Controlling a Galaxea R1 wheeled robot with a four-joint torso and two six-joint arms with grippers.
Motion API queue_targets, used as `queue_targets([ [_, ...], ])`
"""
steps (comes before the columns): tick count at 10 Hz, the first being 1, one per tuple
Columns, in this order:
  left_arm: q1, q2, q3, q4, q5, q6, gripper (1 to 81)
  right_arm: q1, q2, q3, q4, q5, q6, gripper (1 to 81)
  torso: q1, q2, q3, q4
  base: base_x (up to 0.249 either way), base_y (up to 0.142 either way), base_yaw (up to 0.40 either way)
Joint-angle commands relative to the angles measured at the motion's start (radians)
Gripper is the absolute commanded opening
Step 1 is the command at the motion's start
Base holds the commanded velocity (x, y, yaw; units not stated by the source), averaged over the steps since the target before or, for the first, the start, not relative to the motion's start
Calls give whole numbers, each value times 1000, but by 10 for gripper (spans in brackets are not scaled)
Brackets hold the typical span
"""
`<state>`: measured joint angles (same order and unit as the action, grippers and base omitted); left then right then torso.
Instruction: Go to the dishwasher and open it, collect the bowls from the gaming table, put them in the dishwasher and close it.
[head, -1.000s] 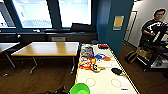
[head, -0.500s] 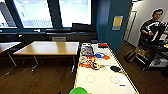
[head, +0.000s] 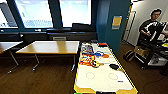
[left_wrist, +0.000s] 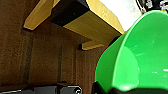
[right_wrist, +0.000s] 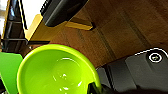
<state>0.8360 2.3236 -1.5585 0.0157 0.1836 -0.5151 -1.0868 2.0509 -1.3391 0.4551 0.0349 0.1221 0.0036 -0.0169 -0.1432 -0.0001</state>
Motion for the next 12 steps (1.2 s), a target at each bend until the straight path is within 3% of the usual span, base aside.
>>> queue_targets([
  [1, -36, -6, 14, 59, -21, 7, 10, 41, 39, -55, -76, -55, -21, 10, 0, 0, 0, 0, -110, 0, 0],
  [4, 38, 37, -57, 104, -32, 7, 10, 11, 145, -214, -90, -66, -24, 10, 0, 0, 0, 0, -111, 0, 0],
  [7, 48, 57, -75, 116, -36, 7, 10, 3, 163, -236, -98, -67, -24, 10, 0, 0, 61, 0, -112, 0, 0],
  [8, 52, 59, -75, 116, -36, 7, 10, -2, 169, -242, -98, -67, -24, 10, 0, 0, 129, 0, -112, 0, 0],
  [9, 56, 62, -77, 124, -38, 7, 10, -6, 179, -254, -99, -67, -25, 10, 0, 0, 116, 0, -112, 0, 0],
  [10, 65, 67, -81, 132, -38, 7, 10, -12, 189, -270, -99, -67, -25, 10, -1, -1, 72, 0, -112, 0, 0],
  [12, 90, 85, -113, 147, -39, 7, 10, -35, 238, -335, -119, -69, -27, 10, -2, -2, 85, 0, -51, 0, 0],
])
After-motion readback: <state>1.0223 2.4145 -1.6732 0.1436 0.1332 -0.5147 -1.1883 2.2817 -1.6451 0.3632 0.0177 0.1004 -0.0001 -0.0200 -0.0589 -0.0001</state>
